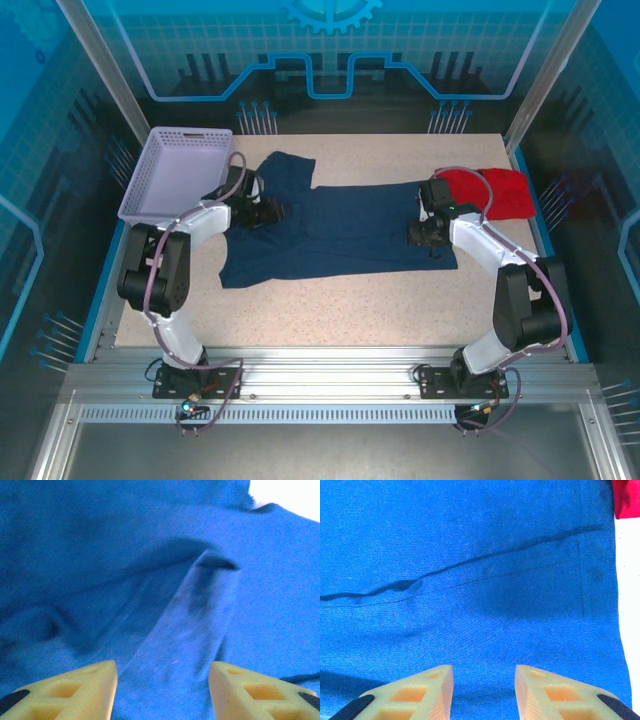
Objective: Fold the inside-out t-shirt
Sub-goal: Smooth out the T-shirt at the center of the table.
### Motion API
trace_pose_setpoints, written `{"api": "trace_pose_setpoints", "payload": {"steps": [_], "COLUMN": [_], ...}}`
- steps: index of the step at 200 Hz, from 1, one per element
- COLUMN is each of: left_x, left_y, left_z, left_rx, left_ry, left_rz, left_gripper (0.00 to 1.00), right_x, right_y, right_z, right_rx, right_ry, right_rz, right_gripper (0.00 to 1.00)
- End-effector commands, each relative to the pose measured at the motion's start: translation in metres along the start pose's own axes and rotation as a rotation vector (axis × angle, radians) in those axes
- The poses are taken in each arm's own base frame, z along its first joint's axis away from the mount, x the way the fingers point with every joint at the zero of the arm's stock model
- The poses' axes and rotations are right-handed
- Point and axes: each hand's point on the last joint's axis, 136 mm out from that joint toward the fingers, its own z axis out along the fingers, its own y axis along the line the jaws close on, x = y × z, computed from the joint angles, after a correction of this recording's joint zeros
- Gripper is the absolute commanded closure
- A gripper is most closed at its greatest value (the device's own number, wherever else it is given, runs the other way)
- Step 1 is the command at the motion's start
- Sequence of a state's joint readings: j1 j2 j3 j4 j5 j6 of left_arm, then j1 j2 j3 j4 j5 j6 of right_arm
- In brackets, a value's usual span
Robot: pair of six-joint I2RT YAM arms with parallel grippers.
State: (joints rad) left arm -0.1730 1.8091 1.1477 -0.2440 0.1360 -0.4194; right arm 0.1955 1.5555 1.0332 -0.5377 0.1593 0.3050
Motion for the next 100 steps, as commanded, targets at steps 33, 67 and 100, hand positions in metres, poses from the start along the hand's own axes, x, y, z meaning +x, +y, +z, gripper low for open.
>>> {"api": "trace_pose_setpoints", "payload": {"steps": [33, 67, 100], "left_x": [0.007, -0.002, -0.008], "left_y": [0.030, 0.042, 0.043], "left_z": [0.017, 0.026, 0.033], "left_rx": [-0.137, -0.214, -0.227], "left_ry": [0.037, 0.039, 0.039], "left_rz": [0.051, 0.077, 0.077], "left_gripper": [0.45, 0.45, 0.59], "right_x": [-0.003, -0.001, -0.001], "right_y": [0.004, 0.001, 0.001], "right_z": [0.002, 0.000, 0.000], "right_rx": [-0.018, -0.001, -0.002], "right_ry": [-0.001, -0.003, -0.004], "right_rz": [-0.001, -0.007, -0.008], "right_gripper": [0.62, 0.62, 0.62]}}
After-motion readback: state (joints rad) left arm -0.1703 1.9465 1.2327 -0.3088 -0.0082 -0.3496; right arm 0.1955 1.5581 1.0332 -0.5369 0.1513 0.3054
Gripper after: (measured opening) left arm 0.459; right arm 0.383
